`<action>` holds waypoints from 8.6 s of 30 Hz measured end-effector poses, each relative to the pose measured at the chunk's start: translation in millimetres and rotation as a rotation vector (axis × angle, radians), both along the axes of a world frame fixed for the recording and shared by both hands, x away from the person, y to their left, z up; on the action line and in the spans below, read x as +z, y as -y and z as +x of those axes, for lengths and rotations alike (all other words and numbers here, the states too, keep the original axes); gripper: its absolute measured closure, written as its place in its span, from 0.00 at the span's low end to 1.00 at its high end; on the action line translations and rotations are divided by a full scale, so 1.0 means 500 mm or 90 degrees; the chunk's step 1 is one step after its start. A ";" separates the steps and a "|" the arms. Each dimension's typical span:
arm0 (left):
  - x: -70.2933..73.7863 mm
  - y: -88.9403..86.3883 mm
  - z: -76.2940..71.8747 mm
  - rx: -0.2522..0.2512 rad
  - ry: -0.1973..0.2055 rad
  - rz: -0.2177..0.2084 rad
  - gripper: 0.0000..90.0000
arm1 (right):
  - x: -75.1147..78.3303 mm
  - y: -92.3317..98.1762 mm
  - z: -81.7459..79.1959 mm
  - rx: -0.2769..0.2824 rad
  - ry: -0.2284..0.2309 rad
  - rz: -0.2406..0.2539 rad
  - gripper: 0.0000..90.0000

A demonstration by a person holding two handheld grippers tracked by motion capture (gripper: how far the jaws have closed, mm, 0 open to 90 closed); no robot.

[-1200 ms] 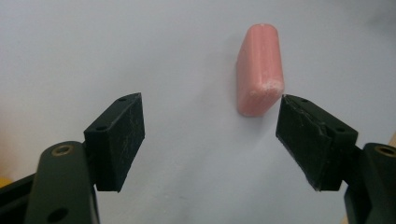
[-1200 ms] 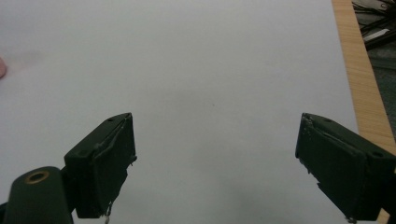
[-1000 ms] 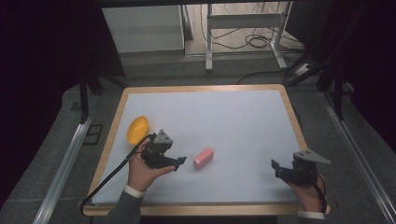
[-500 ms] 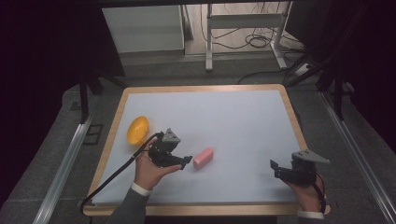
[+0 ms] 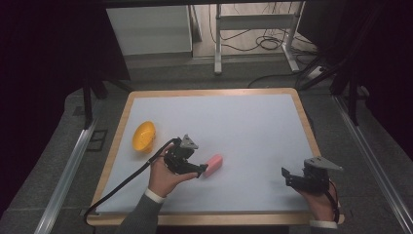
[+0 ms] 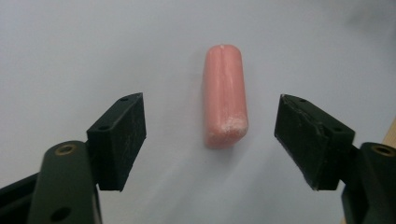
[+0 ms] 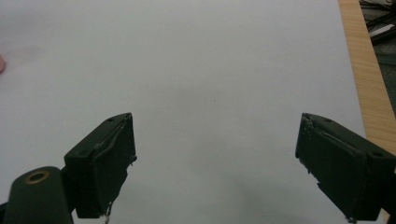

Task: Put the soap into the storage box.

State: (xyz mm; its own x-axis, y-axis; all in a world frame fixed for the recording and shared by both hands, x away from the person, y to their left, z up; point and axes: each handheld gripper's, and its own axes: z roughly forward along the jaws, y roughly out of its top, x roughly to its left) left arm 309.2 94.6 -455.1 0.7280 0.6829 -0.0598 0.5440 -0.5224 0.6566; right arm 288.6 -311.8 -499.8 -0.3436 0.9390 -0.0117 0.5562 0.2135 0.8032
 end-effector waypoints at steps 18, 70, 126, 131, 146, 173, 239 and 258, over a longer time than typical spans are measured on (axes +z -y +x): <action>-0.021 0.076 0.032 -0.012 -0.020 0.042 0.33 | -0.005 0.000 0.002 -0.001 -0.006 -0.004 0.13; -0.083 0.111 0.069 -0.009 -0.046 0.079 0.67 | -0.005 0.003 0.003 -0.006 -0.003 -0.011 0.13; -0.006 0.009 0.066 0.043 0.007 0.048 0.67 | -0.006 0.005 0.003 -0.011 -0.006 -0.011 0.13; -0.004 -0.008 0.064 0.052 0.009 0.047 0.67 | -0.006 0.006 0.003 -0.014 -0.007 -0.010 0.13; 0.004 -0.040 0.064 0.073 0.016 0.040 0.67 | -0.006 0.006 0.003 -0.016 0.000 -0.015 0.13; 0.022 -0.098 0.064 0.112 0.034 0.037 0.67 | -0.005 0.007 0.002 -0.021 0.003 -0.016 0.13; 0.028 -0.253 0.077 0.230 0.037 0.019 0.67 | -0.010 0.007 0.004 -0.022 -0.005 -0.021 0.13; 0.025 -0.291 0.094 0.264 0.029 0.000 0.67 | -0.011 0.009 0.004 -0.022 -0.007 -0.021 0.13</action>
